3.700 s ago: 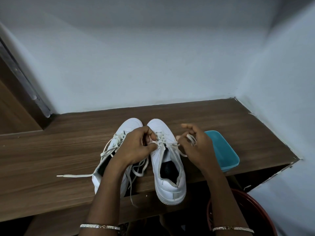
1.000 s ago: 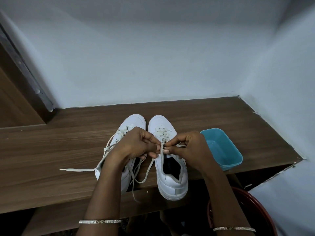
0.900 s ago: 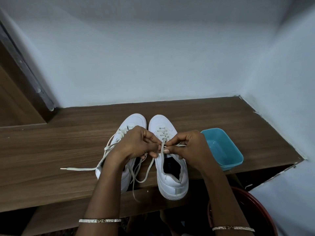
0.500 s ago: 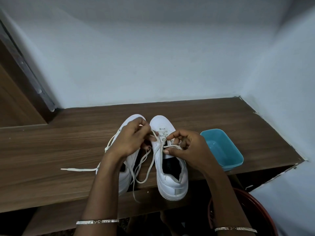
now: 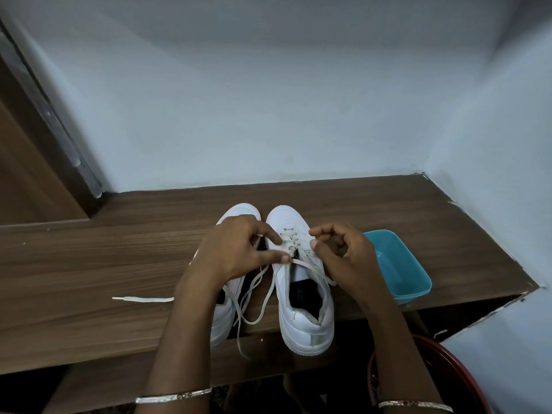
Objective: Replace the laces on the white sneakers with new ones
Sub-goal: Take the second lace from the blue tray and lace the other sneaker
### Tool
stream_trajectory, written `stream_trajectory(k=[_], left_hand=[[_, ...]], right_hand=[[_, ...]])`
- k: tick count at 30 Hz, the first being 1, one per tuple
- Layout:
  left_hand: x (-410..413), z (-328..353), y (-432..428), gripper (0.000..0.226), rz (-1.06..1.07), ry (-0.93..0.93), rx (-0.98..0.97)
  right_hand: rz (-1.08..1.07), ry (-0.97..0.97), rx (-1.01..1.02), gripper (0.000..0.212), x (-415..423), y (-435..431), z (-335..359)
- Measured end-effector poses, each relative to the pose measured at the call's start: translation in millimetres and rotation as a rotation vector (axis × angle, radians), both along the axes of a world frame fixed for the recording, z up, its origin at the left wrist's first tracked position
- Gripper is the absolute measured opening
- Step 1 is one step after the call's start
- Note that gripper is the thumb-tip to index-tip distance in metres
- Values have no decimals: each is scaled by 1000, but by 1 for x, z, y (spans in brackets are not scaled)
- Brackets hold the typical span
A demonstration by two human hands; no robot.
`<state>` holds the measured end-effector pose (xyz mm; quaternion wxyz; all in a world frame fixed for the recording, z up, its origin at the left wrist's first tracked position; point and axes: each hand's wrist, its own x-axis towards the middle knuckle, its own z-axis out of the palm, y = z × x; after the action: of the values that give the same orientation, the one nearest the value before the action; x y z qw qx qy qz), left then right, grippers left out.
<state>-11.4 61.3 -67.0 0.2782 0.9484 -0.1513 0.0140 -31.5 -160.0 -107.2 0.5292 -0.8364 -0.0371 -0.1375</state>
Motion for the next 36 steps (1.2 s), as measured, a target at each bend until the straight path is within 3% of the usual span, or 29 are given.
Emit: stream_trajectory(k=[3, 6, 11, 15, 17, 19, 22, 25, 27, 31, 36], left_hand=[[-1, -1, -7, 25, -53, 18, 105], [2, -8, -3, 17, -98, 40, -43], [0, -5, -6, 21, -14, 144, -716], [0, 8, -5, 27, 105, 242, -1467], [-1, 10, 3, 29, 187, 243, -1594], [-3, 10, 10, 30, 260, 149, -1398], [-8, 14, 14, 12, 174, -53, -850], [-8, 10, 8, 13, 17, -20, -379], [-6, 5, 1, 19, -18, 51, -168], [-4, -3, -7, 25, -40, 207, -39], [-3, -4, -7, 10, -37, 184, -27]], right_hand=[[-45, 5, -87, 8, 2, -2, -6], [3, 99, -90, 15, 1, -4, -8], [47, 163, -15, 16, 2, -4, -8], [82, 179, 283, 11, 1, -1, 0], [97, 181, 389, 10, -1, -1, 4], [101, 188, 458, 10, -1, -1, 5], [76, 188, 462, 9, 1, -2, 3], [47, 176, 395, 6, 3, 0, -2], [37, 185, 350, 5, 3, 1, -4], [88, 259, 274, 11, 3, 0, -7], [148, 268, 201, 8, 4, 0, -9]])
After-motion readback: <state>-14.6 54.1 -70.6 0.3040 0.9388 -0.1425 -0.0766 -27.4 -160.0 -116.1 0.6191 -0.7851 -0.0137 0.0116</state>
